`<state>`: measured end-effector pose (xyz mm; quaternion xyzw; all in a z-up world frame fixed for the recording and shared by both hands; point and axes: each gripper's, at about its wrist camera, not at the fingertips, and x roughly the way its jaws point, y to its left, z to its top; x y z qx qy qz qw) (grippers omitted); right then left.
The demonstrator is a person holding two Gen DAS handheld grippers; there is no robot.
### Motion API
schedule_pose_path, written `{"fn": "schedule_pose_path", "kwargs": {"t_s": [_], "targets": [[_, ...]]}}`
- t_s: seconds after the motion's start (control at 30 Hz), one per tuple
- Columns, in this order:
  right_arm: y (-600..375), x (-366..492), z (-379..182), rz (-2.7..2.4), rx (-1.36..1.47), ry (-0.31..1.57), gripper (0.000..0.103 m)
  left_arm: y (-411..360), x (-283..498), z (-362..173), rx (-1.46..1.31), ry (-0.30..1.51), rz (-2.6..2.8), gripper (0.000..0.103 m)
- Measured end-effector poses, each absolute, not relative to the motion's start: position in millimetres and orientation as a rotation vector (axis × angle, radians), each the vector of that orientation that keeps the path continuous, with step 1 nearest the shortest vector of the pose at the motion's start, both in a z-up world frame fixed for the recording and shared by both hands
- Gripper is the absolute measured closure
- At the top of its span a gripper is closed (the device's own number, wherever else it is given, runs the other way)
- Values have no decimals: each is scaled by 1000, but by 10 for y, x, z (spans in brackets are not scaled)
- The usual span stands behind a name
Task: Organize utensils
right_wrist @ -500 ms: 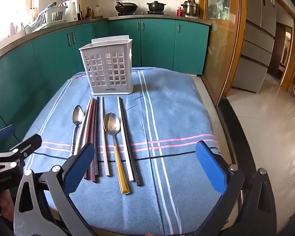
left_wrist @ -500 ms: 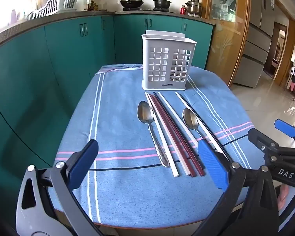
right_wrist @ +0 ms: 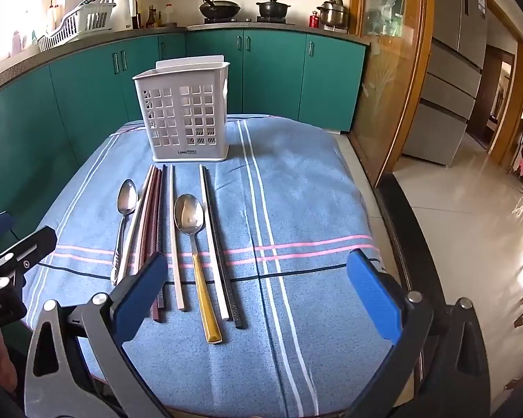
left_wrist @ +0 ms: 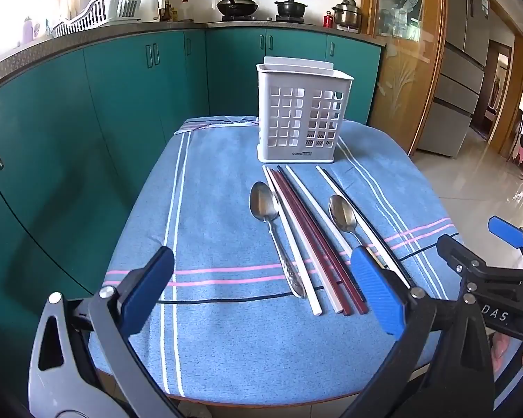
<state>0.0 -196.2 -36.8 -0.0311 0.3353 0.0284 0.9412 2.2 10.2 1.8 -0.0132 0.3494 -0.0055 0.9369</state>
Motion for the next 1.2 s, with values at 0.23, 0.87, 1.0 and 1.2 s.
{"fn": "schedule_pose_path", "kwargs": {"t_s": [0.23,0.87,1.0,1.2], "targets": [[-1953,5,-388,57,-62,683,3,52,-2,18,-15,711,-9,3],[-2013,-16,-350,52,-45,672,3,36,-8,11,-6,710,-14,3],[-2015,-18,-346,53,-44,672,3,42,-10,12,-7,709,-12,3],[-2017,-17,-333,54,-43,672,3,43,-1,5,-7,713,-13,3]]}}
